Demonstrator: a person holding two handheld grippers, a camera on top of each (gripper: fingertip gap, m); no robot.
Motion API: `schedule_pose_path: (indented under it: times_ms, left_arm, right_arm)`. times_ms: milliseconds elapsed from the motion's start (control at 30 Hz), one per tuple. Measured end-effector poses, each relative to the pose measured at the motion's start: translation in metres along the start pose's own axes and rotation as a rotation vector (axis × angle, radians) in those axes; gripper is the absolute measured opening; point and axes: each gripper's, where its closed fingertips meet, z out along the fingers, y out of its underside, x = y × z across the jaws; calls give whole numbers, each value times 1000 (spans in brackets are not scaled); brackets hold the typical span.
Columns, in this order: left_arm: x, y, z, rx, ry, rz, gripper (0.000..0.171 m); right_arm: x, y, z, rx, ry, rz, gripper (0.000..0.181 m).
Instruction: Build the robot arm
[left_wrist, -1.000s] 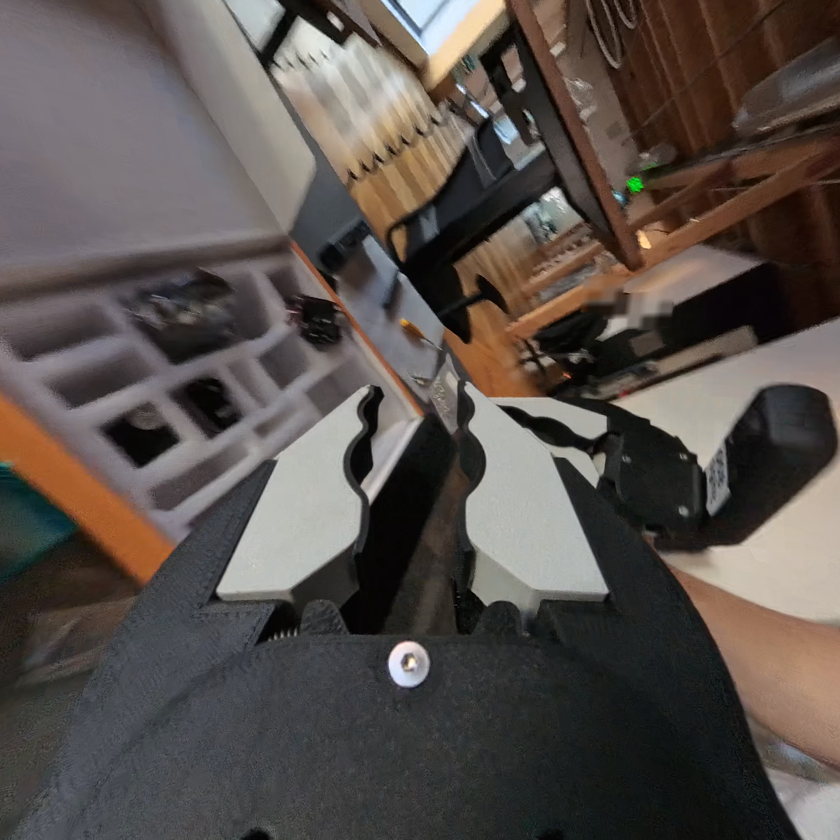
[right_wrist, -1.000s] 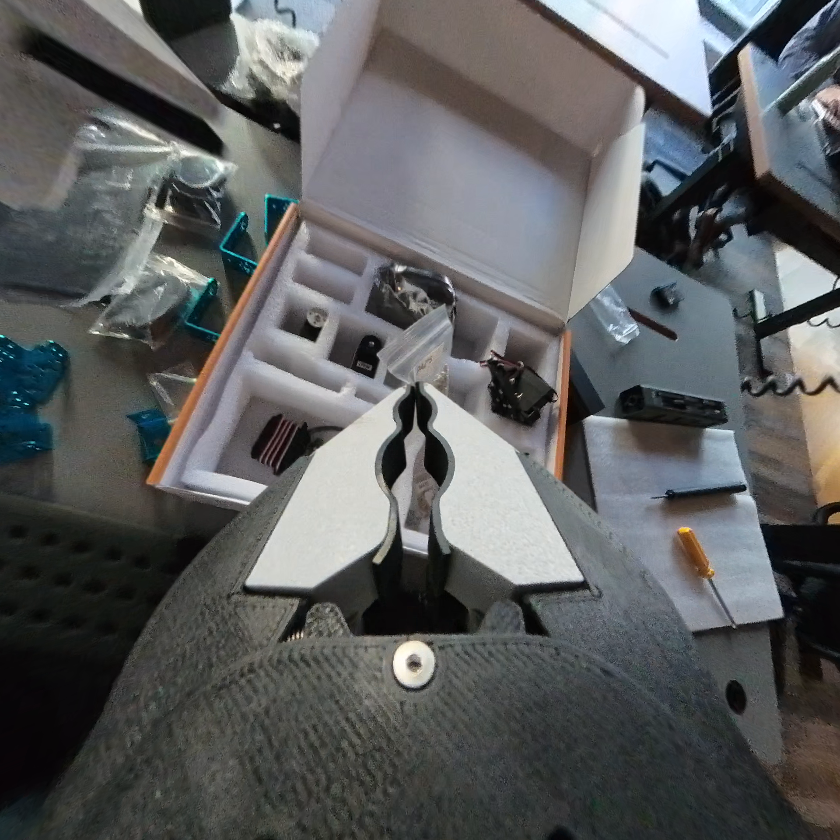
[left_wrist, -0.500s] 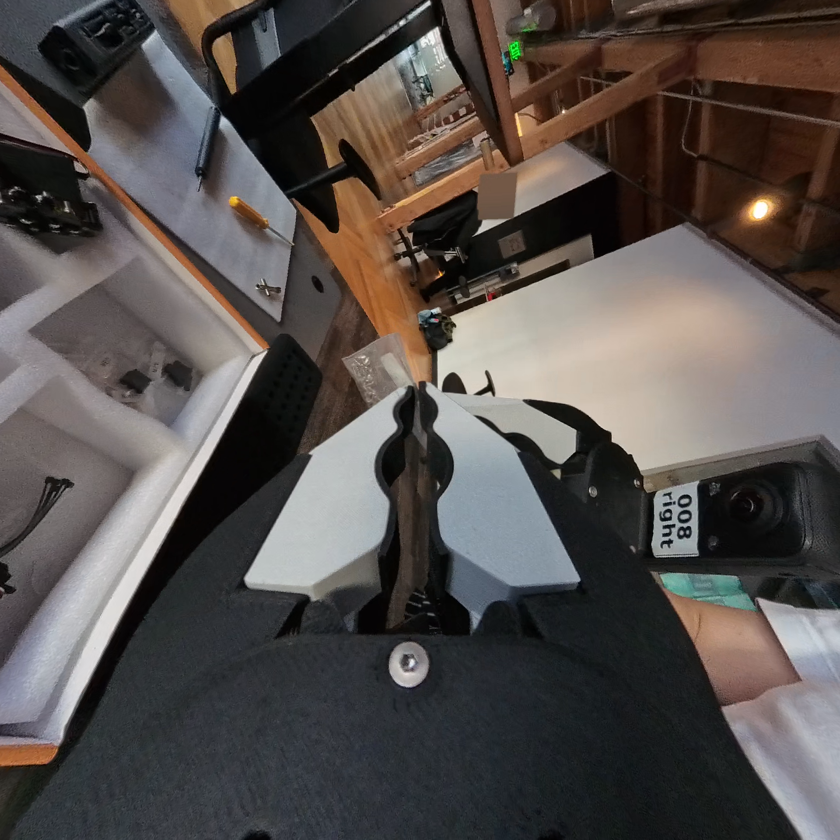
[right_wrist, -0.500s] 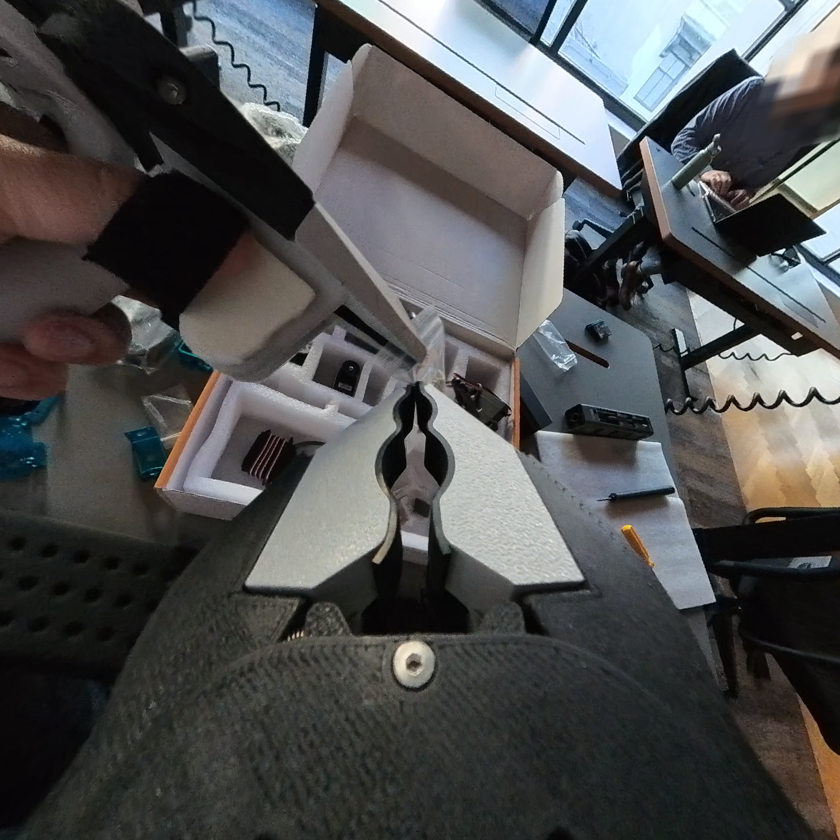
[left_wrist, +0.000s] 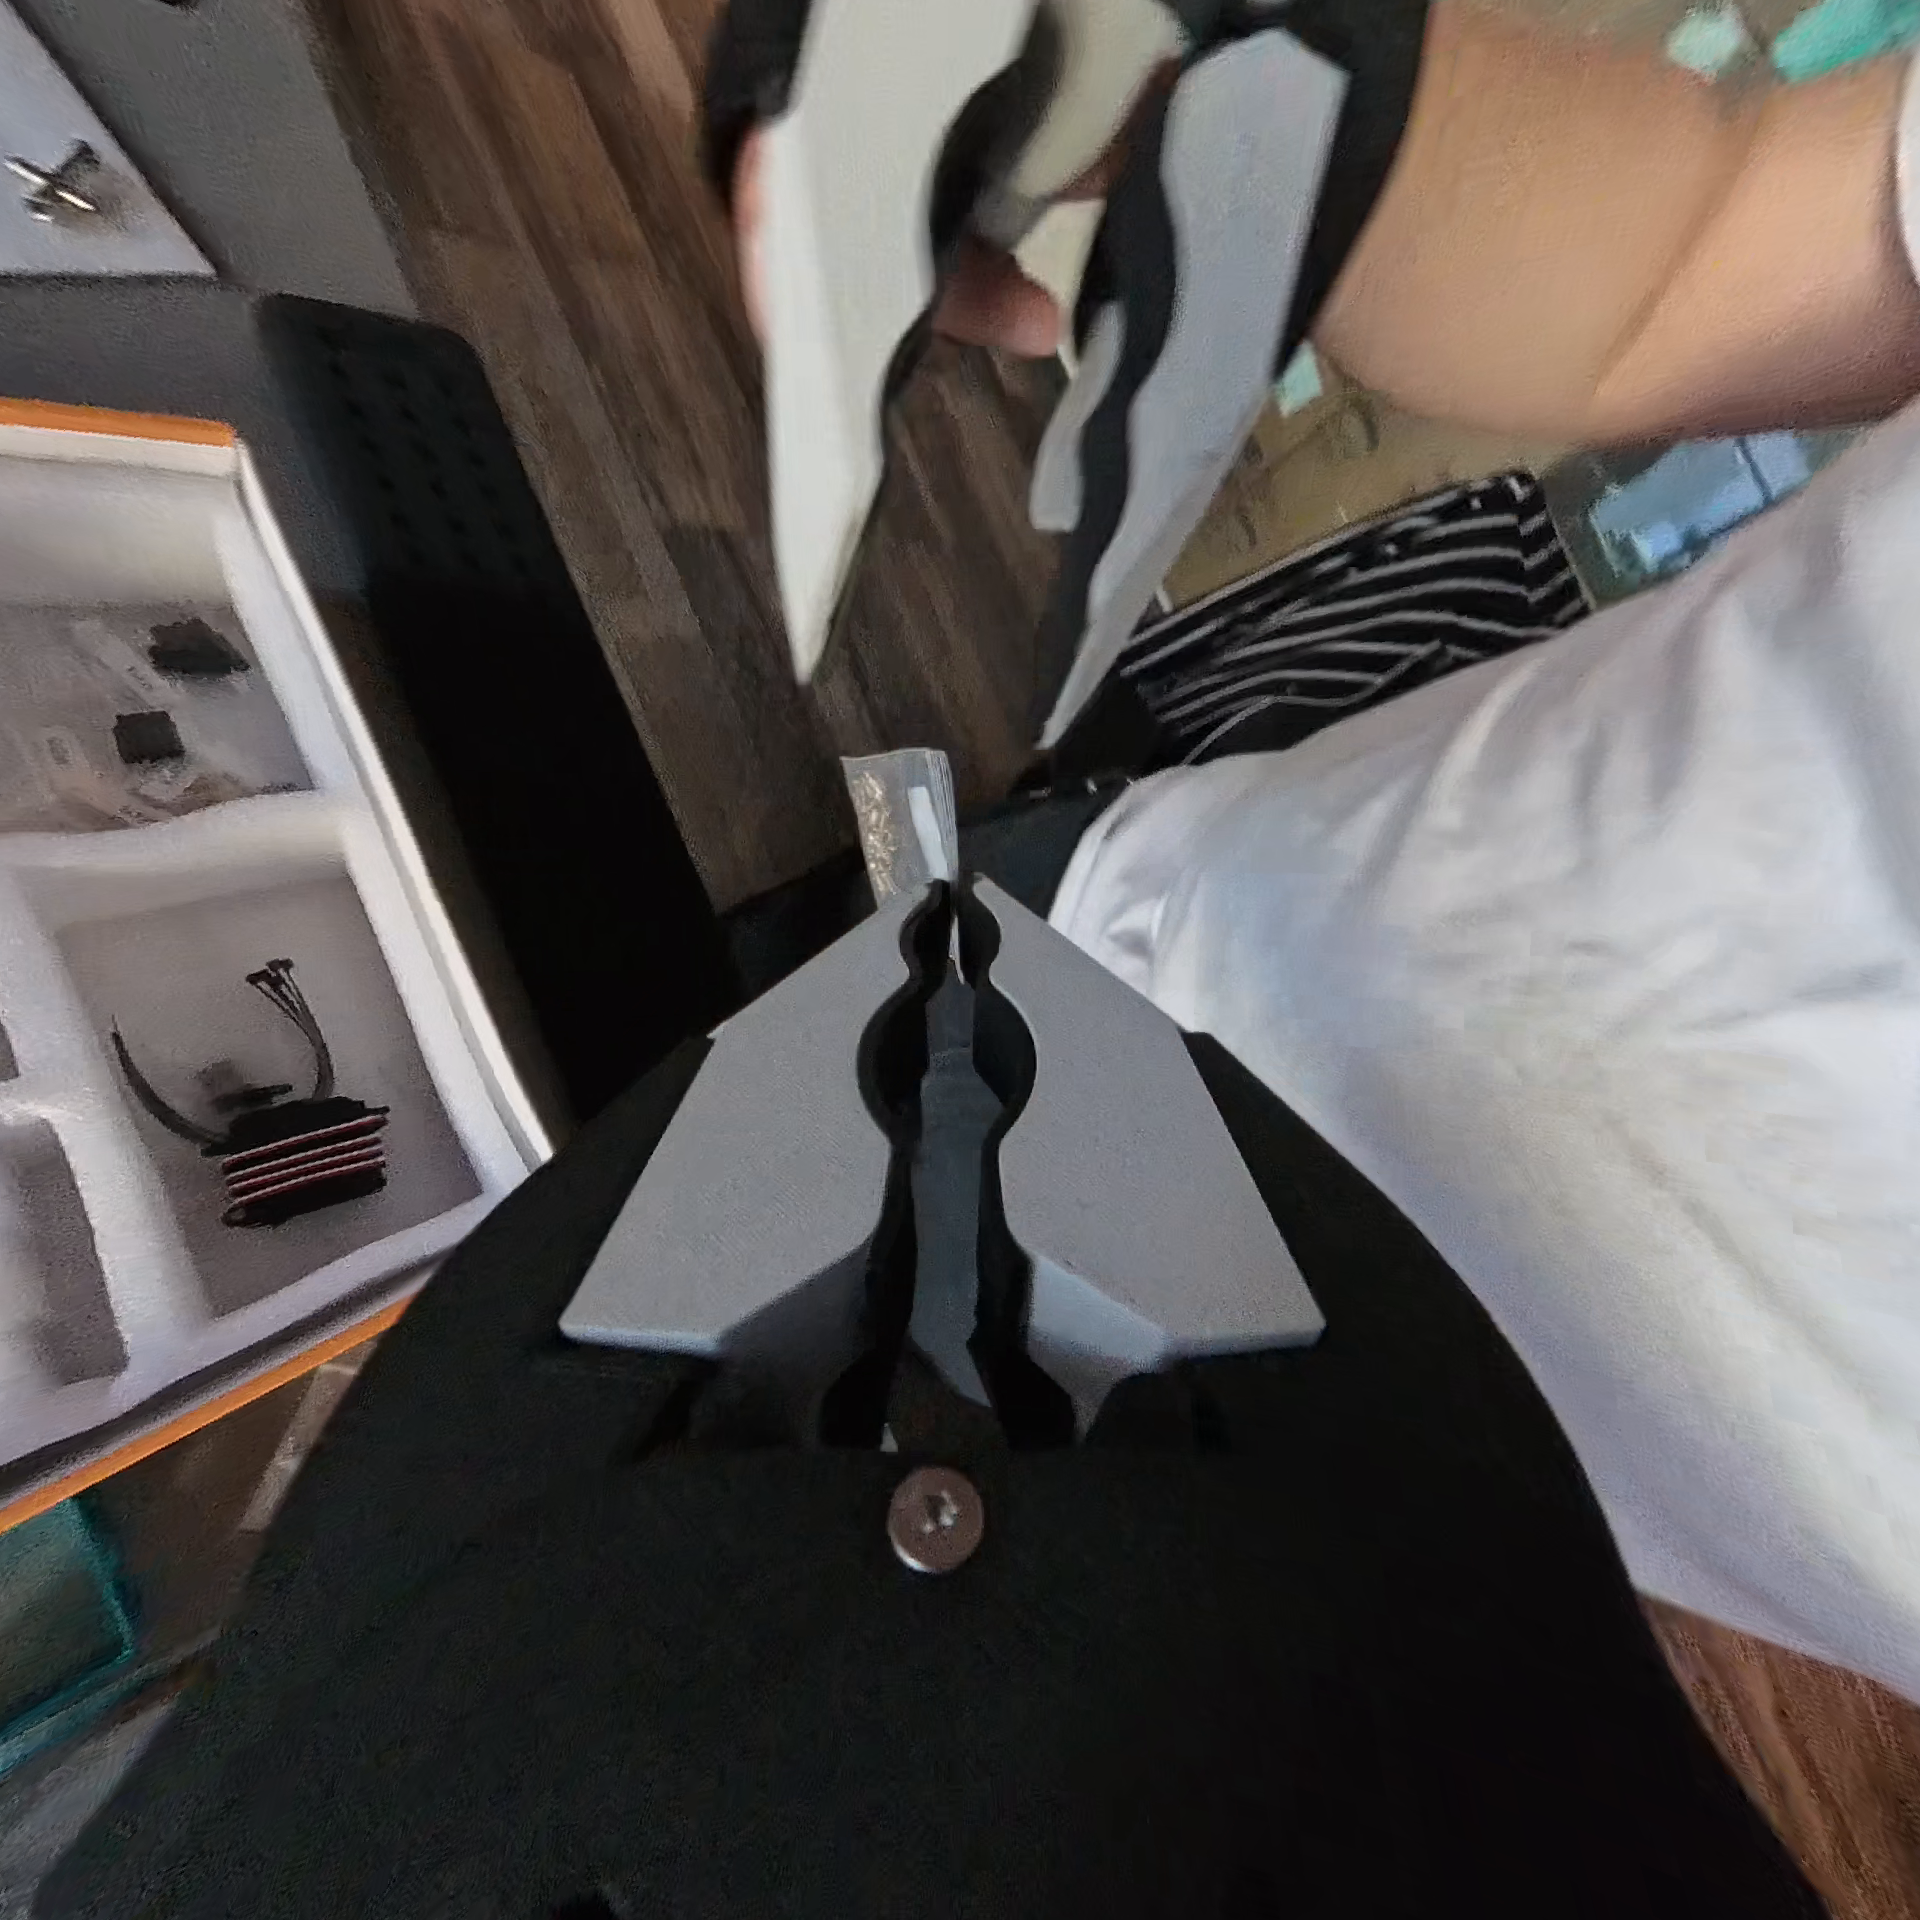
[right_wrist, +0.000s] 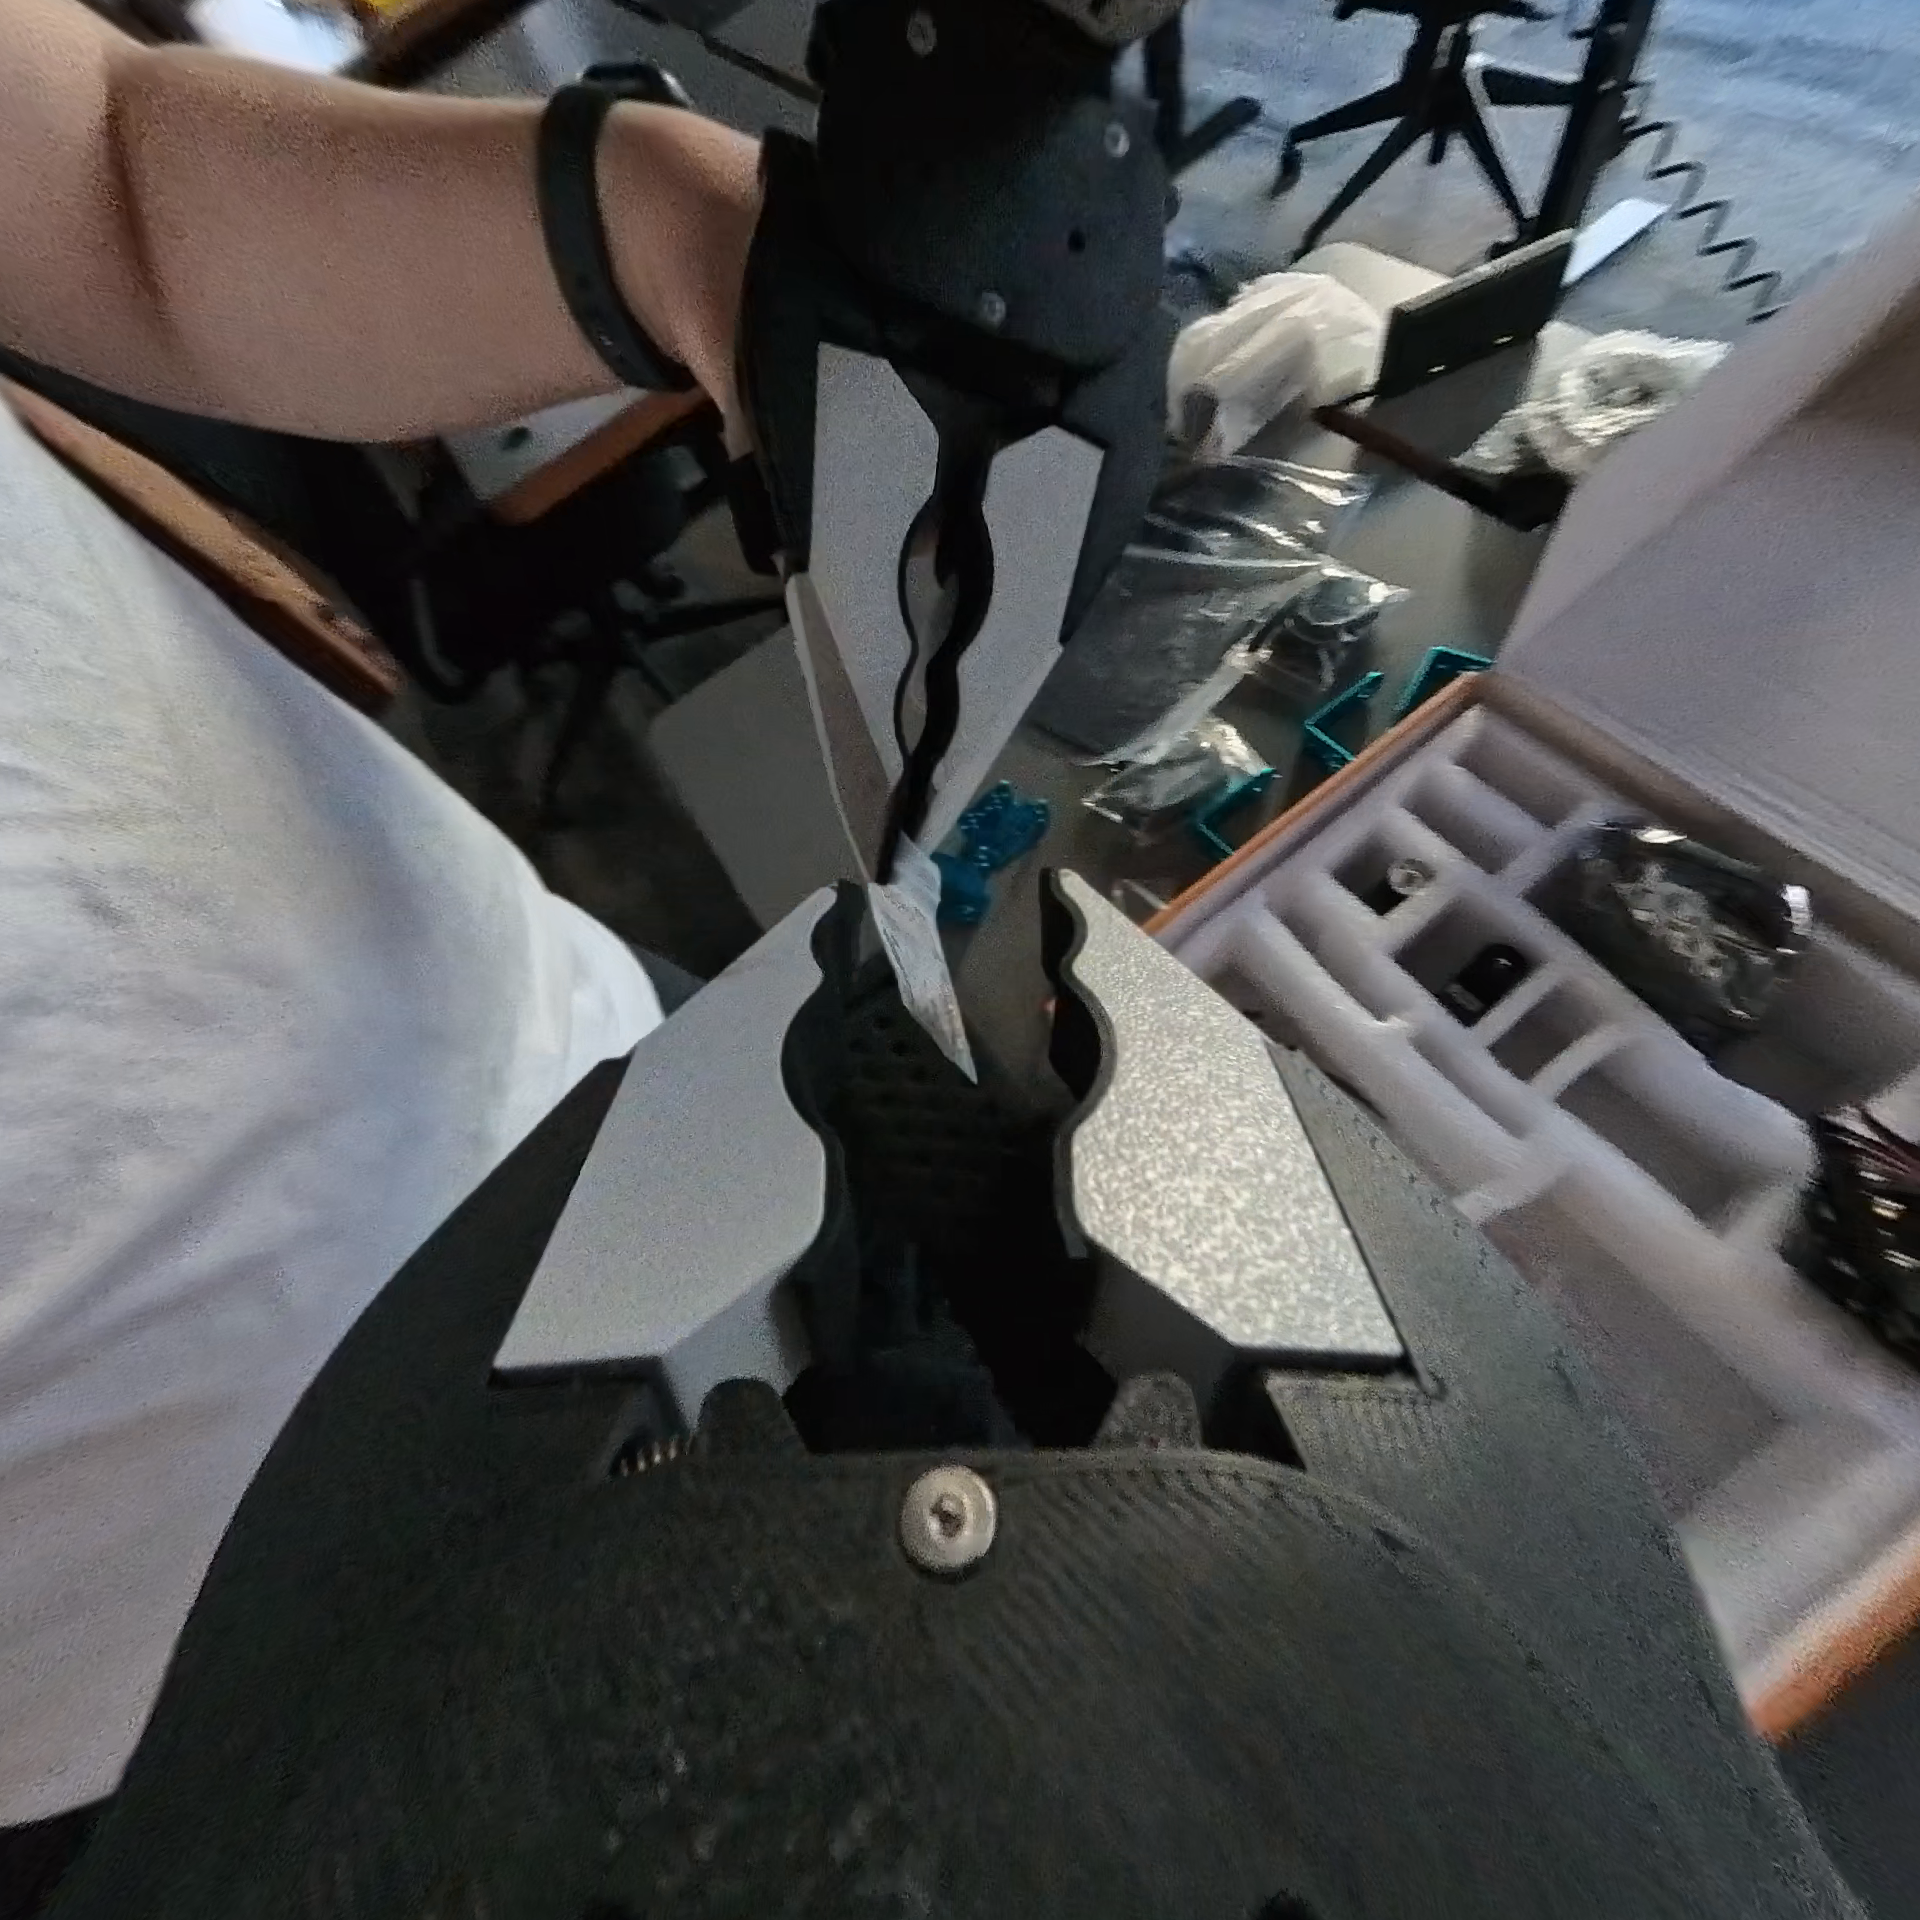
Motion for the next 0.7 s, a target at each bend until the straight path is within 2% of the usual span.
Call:
schedule_pose_path:
  times_ms: [33, 100, 133, 267, 333, 433, 467, 533, 633, 700]
  left_arm:
    - [5, -2, -1, -20, 9, 13, 0]
    - [9, -6, -2, -44, 5, 40, 0]
    - [12, -7, -1, -57, 11, 50, 0]
    - [18, -11, 10, -60, 36, 77, 0]
    - [17, -13, 21, -67, 36, 93, 0]
    - [15, -25, 41, -45, 59, 109, 0]
    - [15, -33, 48, -9, 60, 112, 4]
    - [5, -52, 62, 68, -7, 92, 60]
    - [-4, -81, 76, 178, -87, 88, 60]
    - [-2, -118, 81, 338, -79, 60, 59]
  right_arm:
    - [-5, 0, 5, 1, -75, 37, 31]
    - [-18, 1, 8, 2, -216, 104, 12]
    - [-20, 0, 8, 17, -240, 124, 1]
    - [-21, 6, -2, 66, -182, 143, 7]
    - [-24, 15, -8, 69, -163, 178, 1]
    - [-24, 31, -27, 89, -106, 243, 0]
    - [-23, 34, -36, 110, -82, 260, 0]
    - [-19, 41, -61, 160, -12, 283, 0]
    - [-4, 50, -119, 254, 151, 339, 0]
    - [5, 53, -174, 348, 263, 387, 0]
